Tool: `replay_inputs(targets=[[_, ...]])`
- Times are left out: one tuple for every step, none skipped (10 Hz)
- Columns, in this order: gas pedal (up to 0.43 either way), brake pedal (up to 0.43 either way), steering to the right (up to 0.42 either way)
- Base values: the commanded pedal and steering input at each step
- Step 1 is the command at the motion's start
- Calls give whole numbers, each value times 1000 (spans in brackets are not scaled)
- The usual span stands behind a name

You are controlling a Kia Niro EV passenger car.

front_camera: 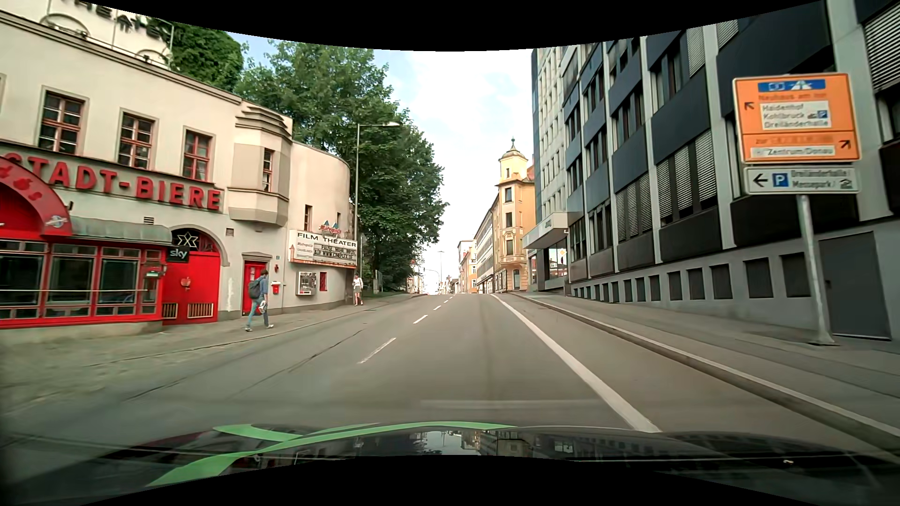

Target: Follow the waypoints while adhering to traffic rules and regulations

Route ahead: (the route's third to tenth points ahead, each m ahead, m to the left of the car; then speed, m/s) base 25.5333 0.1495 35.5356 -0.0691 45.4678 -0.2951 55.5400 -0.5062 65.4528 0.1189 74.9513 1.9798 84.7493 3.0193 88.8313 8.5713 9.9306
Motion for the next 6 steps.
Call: replay_inputs(targets=[[220,0,-1],[220,0,-1],[220,0,-1],[209,0,-2],[209,0,-2],[209,0,-2]])
